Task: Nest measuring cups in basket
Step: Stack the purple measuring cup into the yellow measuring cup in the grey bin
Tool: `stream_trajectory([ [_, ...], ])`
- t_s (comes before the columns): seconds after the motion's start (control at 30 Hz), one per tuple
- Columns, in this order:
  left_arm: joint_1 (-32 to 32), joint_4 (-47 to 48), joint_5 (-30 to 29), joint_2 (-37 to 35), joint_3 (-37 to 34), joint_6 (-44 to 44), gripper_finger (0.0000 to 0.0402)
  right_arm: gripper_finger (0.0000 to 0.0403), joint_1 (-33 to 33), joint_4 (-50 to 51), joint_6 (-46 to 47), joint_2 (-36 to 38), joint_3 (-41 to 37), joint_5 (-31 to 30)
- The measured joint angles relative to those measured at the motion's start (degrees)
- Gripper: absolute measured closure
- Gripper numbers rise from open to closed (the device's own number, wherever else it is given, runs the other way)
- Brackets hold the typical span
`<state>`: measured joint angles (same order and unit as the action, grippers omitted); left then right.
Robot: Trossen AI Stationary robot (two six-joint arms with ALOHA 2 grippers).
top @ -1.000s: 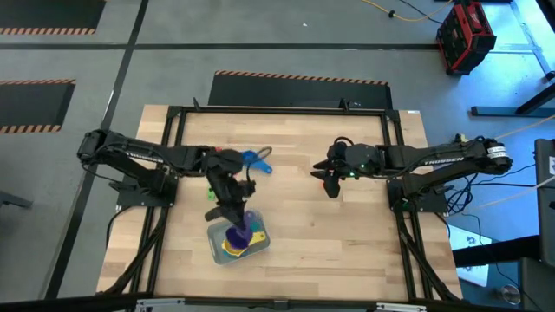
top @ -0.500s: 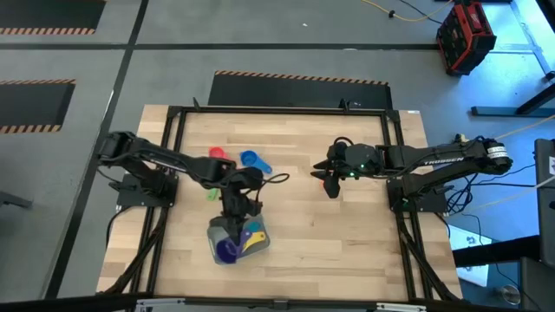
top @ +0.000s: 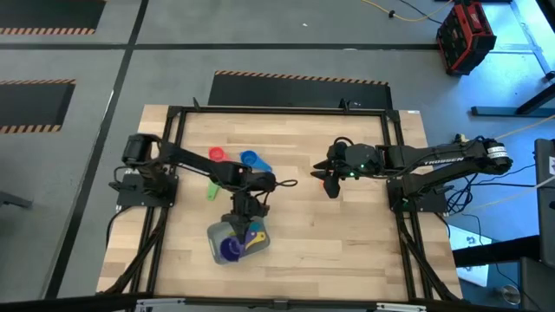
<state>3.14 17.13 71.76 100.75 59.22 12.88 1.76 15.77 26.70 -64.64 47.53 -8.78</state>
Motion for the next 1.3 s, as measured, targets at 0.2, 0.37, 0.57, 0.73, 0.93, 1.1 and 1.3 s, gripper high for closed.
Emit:
stream_trajectory([
  [0.2, -0.8, 0.1, 0.2, 1.8, 0.0, -1.7, 0.0399, 0.0259, 0.0, 0.0, 0.0, 0.0, 0.0, 0.0],
  [0.37, -0.8, 0.2, 0.0, 1.9, 0.0, -1.5, 0.04, 0.0259, 0.0, 0.0, 0.0, 0.0, 0.0, 0.0],
  [0.57, -0.2, 0.2, -0.8, 1.8, 0.0, -1.5, 0.0396, 0.0259, 0.0, 0.0, -0.1, 0.0, 0.0, 0.0],
  [0.73, -0.2, 0.2, -5.2, 1.8, 0.0, -1.5, 0.0392, 0.0259, 0.0, 0.0, -0.2, 0.0, 0.0, -0.1],
  [0.93, -0.1, 0.1, -5.4, 1.8, 0.0, -1.5, 0.037, 0.0259, 0.0, 0.0, -0.2, 0.0, 0.0, -0.1],
  [1.1, 0.1, 0.2, -8.9, 1.8, 0.0, -1.4, 0.0338, 0.0259, 0.0, 0.0, -0.2, 0.0, 0.0, -0.1],
  [1.3, 0.4, 0.2, -12.3, 1.8, 0.0, -1.5, 0.0296, 0.0259, 0.0, 0.0, -0.2, 0.0, 0.0, -0.1],
])
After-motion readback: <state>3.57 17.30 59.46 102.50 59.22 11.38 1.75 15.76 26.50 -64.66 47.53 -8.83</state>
